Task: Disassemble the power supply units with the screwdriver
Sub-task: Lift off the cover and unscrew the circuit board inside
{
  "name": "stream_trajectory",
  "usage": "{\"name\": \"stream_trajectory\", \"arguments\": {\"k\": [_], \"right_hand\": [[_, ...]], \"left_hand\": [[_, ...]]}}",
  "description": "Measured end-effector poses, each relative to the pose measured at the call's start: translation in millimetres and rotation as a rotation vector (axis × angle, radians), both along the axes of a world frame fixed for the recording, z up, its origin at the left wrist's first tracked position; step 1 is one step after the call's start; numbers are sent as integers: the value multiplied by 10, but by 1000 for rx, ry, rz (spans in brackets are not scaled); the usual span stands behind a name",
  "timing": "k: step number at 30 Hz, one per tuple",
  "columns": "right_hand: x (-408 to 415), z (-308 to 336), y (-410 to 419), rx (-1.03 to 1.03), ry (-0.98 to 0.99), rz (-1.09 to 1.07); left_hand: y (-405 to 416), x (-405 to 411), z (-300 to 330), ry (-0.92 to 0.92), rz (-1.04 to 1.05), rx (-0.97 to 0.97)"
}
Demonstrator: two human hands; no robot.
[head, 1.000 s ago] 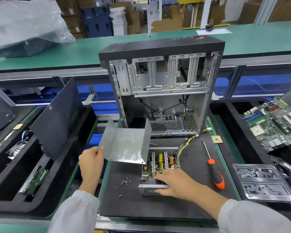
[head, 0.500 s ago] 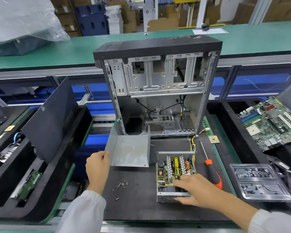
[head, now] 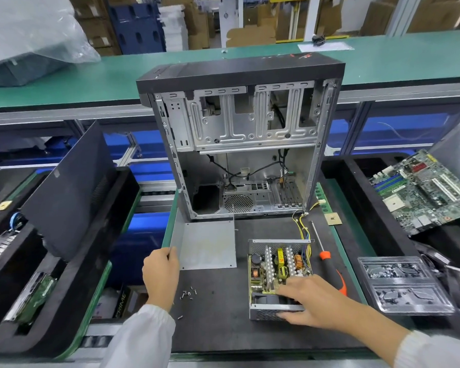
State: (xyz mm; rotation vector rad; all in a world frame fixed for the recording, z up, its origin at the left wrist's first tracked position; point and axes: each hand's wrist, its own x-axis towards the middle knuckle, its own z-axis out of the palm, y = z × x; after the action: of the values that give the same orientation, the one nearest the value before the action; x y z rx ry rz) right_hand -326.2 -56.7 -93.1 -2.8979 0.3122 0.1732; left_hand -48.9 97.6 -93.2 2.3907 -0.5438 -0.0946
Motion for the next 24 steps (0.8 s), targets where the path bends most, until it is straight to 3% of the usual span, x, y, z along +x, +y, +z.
{"name": "stream_trajectory", "arguments": {"k": [14, 17, 21, 24], "right_hand": [[-29, 71, -7, 3, -10, 26], [-39, 156, -4, 98, -69, -28], [-49, 220, -131, 187, -196, -152], [-117, 223, -292, 241, -297, -293]], "left_hand": [[-45, -17, 127, 34, -1, 150], [-240, -91, 313, -65, -83, 213], [-583, -263, 534, -266, -287, 82], [-786, -487, 534, -217, -410, 58]]}}
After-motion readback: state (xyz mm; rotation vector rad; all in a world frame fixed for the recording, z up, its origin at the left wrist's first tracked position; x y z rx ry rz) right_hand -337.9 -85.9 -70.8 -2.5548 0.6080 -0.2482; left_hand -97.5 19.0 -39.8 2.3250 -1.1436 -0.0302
